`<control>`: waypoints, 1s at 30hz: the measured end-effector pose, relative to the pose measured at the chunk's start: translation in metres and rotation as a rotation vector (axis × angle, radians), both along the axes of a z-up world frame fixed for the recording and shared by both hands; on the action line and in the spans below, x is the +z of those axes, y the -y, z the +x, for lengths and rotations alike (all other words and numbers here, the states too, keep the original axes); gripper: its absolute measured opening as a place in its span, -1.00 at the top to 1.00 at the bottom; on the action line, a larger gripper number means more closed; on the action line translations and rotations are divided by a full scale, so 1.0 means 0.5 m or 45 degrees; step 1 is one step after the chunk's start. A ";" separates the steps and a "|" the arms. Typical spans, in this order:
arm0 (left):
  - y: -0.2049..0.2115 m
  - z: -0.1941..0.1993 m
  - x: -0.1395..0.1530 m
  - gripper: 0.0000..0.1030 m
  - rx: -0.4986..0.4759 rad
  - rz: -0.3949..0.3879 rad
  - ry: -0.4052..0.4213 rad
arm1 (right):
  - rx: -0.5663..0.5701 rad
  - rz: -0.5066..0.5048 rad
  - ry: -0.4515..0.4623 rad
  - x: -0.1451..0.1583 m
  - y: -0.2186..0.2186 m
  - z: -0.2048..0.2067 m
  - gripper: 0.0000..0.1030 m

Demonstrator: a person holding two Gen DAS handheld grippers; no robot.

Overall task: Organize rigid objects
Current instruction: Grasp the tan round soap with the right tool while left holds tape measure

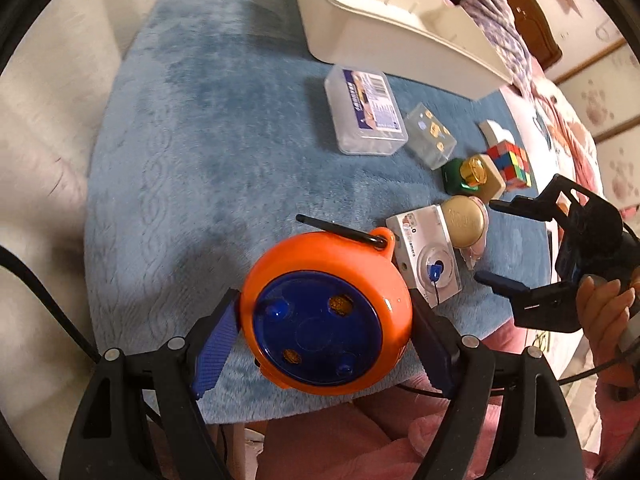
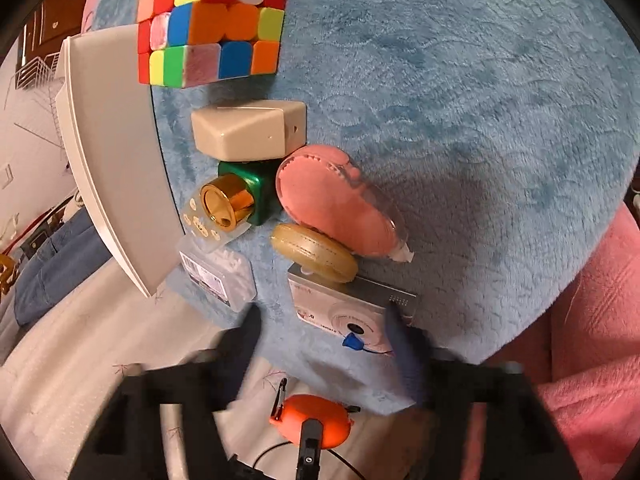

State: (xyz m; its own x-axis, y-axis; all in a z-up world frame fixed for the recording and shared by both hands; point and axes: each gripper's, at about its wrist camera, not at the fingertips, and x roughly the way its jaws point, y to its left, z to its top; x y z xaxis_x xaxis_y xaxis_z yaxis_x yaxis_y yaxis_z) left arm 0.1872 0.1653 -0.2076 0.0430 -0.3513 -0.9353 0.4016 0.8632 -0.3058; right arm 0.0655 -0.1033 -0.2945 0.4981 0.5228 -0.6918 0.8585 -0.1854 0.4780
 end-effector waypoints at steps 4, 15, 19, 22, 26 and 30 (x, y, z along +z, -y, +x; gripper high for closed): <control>-0.012 -0.011 0.007 -0.59 0.050 -0.013 0.018 | -0.013 0.028 -0.039 -0.013 0.006 0.017 -0.31; -0.003 -0.038 0.019 -0.59 0.117 -0.018 0.045 | -0.075 0.125 -0.131 -0.047 0.028 0.039 -0.31; 0.016 -0.041 0.019 -0.59 0.130 -0.018 0.035 | -0.048 0.148 -0.158 -0.057 0.035 0.058 -0.31; 0.032 -0.038 0.018 -0.59 0.145 -0.010 0.027 | -0.047 0.216 -0.168 -0.072 0.032 0.069 -0.31; 0.054 -0.034 0.019 -0.59 0.181 0.003 0.027 | 0.001 0.260 -0.197 -0.085 0.033 0.080 -0.31; 0.072 -0.029 0.021 -0.59 0.226 0.018 0.027 | 0.021 0.327 -0.214 -0.102 0.038 0.089 -0.25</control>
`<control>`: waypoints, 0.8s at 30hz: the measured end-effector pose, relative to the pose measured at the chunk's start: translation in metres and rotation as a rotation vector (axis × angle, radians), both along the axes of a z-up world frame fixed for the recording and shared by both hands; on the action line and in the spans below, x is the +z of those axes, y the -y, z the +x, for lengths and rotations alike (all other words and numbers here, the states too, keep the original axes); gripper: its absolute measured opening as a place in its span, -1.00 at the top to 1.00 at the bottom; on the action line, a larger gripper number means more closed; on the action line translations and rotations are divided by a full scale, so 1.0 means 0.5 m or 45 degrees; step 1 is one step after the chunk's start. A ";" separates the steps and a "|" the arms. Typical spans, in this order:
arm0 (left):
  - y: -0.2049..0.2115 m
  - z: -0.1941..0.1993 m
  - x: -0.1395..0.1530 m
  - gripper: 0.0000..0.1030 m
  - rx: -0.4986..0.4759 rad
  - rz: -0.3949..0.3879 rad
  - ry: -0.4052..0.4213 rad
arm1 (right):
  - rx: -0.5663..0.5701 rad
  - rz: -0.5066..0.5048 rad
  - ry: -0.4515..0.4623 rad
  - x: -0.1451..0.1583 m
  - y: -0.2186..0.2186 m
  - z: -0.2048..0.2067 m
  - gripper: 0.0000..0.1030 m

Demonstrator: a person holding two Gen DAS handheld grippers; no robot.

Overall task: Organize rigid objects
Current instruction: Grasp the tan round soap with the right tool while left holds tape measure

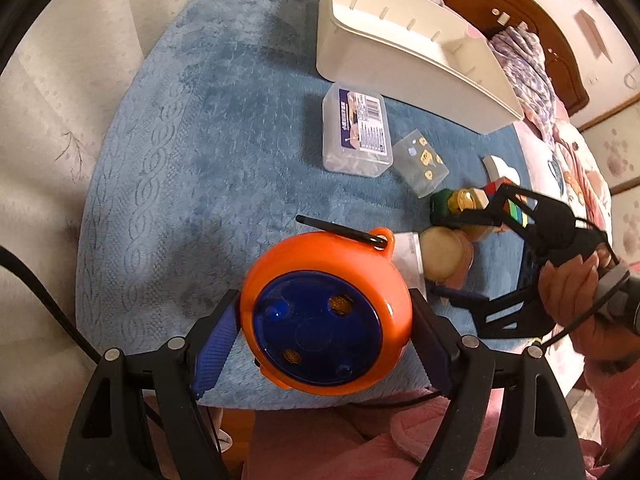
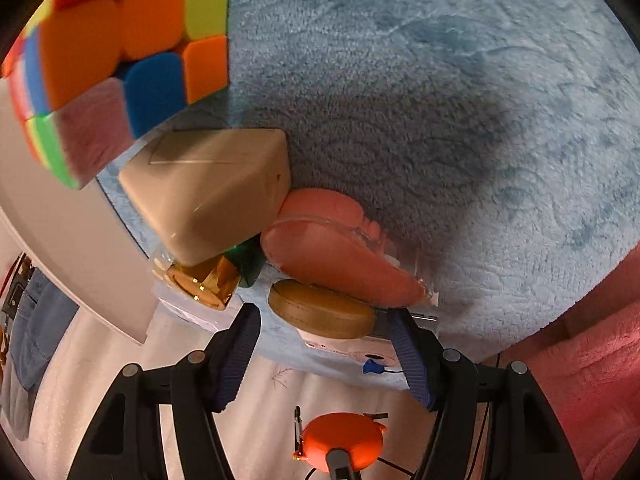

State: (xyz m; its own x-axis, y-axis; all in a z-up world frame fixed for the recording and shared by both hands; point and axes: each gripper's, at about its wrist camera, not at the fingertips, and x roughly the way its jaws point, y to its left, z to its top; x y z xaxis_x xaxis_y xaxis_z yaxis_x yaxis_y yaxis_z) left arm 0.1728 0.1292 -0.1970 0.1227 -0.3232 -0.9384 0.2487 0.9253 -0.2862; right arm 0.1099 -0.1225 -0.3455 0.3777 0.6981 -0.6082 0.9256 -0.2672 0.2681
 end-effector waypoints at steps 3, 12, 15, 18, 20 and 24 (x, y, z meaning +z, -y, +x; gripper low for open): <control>0.013 0.003 0.001 -0.59 0.029 0.006 -0.002 | -0.017 0.072 -0.030 -0.015 0.002 -0.006 -0.16; 0.037 0.006 0.002 -0.59 0.067 0.022 -0.004 | -0.040 0.175 -0.040 -0.040 0.016 -0.021 -0.08; 0.038 0.005 0.004 -0.59 0.065 0.025 0.002 | -0.031 0.167 -0.034 -0.038 0.027 -0.033 -0.08; 0.035 0.001 0.008 -0.59 0.052 0.024 0.012 | -0.014 0.137 -0.017 -0.028 0.026 -0.044 -0.08; 0.031 -0.003 0.011 -0.59 0.040 0.023 0.019 | -0.009 0.117 0.000 -0.018 0.022 -0.052 -0.08; 0.020 -0.014 0.018 -0.59 0.007 0.020 0.039 | 0.003 0.060 0.044 0.008 0.014 -0.064 -0.08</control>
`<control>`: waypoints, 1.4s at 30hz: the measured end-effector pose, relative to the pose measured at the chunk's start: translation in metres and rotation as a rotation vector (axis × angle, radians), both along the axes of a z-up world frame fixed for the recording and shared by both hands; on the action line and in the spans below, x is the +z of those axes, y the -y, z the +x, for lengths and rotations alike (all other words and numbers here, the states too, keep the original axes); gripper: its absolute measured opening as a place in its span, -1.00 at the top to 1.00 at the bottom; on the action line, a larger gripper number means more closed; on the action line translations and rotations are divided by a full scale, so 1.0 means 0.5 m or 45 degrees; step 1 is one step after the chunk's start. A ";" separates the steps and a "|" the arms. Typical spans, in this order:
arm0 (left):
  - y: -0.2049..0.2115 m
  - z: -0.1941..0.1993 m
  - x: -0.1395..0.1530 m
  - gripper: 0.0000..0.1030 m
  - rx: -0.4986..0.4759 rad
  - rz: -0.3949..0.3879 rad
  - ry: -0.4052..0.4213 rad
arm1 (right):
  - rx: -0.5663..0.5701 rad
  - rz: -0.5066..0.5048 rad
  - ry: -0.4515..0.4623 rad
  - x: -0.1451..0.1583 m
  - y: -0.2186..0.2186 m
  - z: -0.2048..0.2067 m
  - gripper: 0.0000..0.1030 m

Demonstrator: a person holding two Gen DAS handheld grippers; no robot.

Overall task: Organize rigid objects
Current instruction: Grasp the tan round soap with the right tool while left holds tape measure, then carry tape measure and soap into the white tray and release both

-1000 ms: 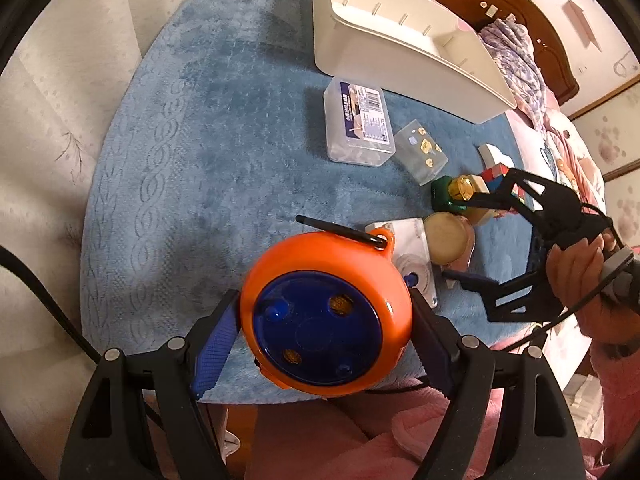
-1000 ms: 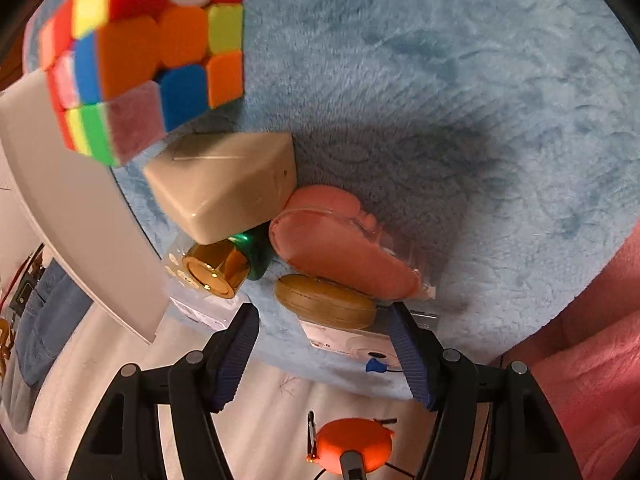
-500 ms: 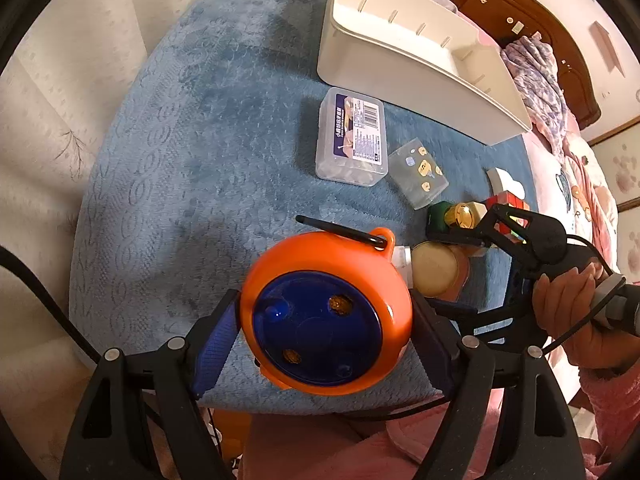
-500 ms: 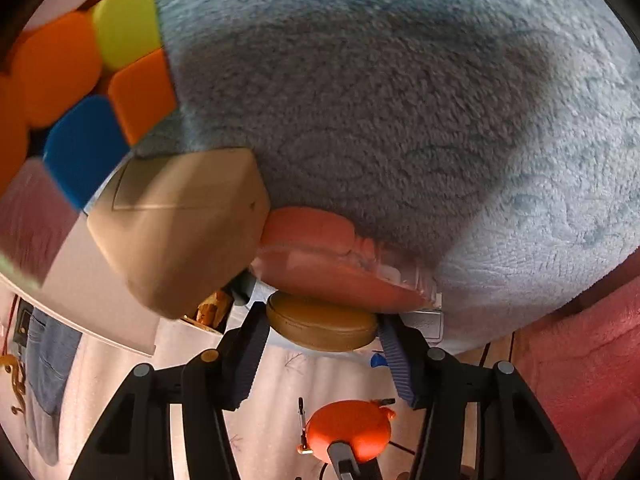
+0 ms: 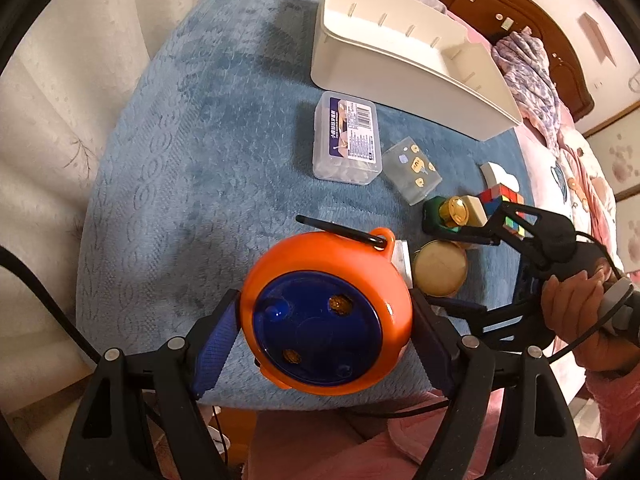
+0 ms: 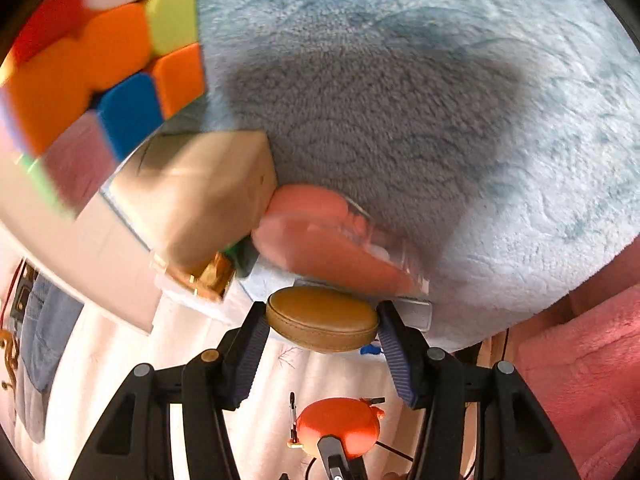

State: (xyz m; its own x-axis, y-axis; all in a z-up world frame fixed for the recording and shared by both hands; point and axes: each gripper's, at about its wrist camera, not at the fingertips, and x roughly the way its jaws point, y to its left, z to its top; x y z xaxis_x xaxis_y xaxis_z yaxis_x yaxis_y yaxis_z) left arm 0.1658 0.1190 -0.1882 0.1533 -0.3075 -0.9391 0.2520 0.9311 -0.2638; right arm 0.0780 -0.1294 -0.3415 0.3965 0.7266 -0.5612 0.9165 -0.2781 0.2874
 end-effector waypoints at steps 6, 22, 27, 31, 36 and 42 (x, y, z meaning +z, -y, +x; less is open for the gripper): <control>-0.020 -0.009 0.013 -0.59 -0.077 -0.037 0.027 | 0.024 -0.130 0.097 0.053 -0.025 -0.010 -0.08; 0.010 0.048 0.082 -0.59 -0.272 -0.059 0.212 | 0.241 -0.530 0.342 0.214 -0.056 0.027 -0.08; 0.049 0.086 0.103 -0.59 -0.281 -0.066 0.257 | 0.343 -0.673 0.412 0.260 -0.026 0.071 -0.08; 0.095 0.122 0.120 -0.60 -0.275 -0.072 0.294 | 0.415 -0.783 0.481 0.284 0.004 0.111 -0.08; 0.153 0.166 0.135 -0.60 -0.249 -0.076 0.324 | 0.508 -0.942 0.573 0.322 0.039 0.177 -0.08; 0.226 0.219 0.141 -0.60 -0.202 -0.084 0.332 | 0.629 -1.136 0.694 0.363 0.091 0.241 -0.08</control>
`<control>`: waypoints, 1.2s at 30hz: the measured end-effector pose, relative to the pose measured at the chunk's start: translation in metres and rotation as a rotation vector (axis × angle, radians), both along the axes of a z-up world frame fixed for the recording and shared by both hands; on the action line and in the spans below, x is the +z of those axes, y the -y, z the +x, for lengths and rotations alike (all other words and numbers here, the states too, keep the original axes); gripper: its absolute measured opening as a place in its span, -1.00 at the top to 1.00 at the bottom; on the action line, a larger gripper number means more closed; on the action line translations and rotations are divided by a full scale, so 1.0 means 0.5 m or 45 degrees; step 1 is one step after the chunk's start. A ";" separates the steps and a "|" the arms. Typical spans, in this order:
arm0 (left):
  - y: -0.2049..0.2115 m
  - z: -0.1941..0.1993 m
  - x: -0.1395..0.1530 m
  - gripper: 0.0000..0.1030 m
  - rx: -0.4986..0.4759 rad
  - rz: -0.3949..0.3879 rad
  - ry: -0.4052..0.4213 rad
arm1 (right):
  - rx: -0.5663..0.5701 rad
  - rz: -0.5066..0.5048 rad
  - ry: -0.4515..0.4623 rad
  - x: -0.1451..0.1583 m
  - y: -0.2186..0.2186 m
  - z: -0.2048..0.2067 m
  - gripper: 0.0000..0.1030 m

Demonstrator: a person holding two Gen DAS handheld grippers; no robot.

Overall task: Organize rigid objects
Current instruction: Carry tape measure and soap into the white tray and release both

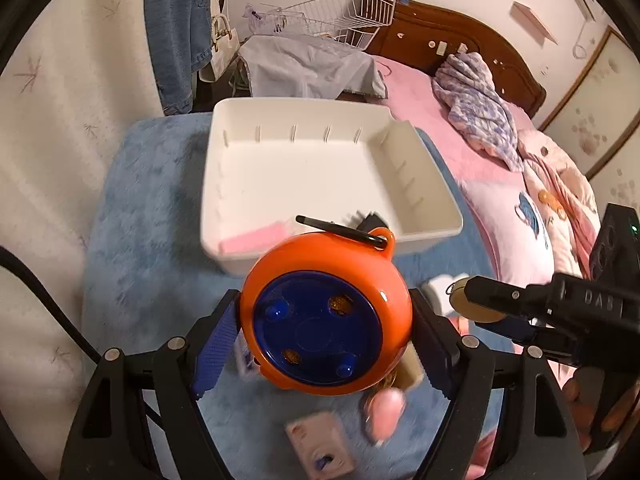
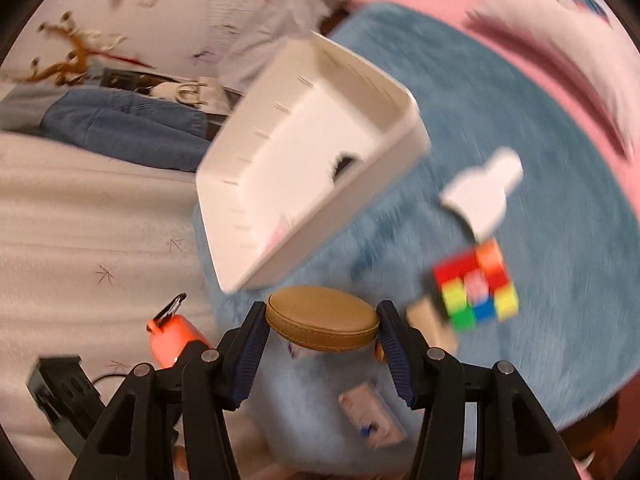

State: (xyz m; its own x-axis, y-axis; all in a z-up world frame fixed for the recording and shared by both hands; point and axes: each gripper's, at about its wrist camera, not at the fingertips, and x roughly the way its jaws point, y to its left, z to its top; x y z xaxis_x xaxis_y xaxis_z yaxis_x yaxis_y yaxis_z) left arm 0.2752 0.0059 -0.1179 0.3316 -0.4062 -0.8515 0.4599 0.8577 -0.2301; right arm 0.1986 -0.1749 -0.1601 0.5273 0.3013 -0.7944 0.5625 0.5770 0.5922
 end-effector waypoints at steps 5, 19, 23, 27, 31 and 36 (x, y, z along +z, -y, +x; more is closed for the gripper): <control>0.057 0.048 -0.006 -0.60 0.050 0.001 -0.028 | 0.107 -0.139 0.078 0.007 0.037 0.059 -0.08; 0.161 0.166 -0.058 -0.60 0.132 0.074 -0.119 | 0.178 -0.388 0.139 -0.033 0.111 0.163 -0.08; 0.180 0.198 -0.077 -0.60 0.143 0.095 -0.146 | 0.186 -0.422 0.136 -0.051 0.118 0.180 -0.09; 0.195 0.222 -0.095 -0.60 0.151 0.117 -0.170 | 0.194 -0.435 0.123 -0.065 0.123 0.194 -0.09; 0.205 0.235 -0.099 -0.60 0.141 0.120 -0.157 | 0.190 -0.477 0.121 -0.063 0.125 0.201 -0.12; 0.210 0.248 -0.097 -0.61 0.141 0.103 -0.166 | 0.198 -0.545 0.169 -0.042 0.118 0.205 -0.25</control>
State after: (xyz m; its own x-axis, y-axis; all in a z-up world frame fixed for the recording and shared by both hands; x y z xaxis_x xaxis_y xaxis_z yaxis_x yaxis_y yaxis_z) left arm 0.3990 -0.0990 -0.1665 0.2552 -0.3017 -0.9186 0.3323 0.9196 -0.2097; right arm 0.3009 -0.2337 -0.1809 0.6072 0.0446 -0.7933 0.3858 0.8563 0.3434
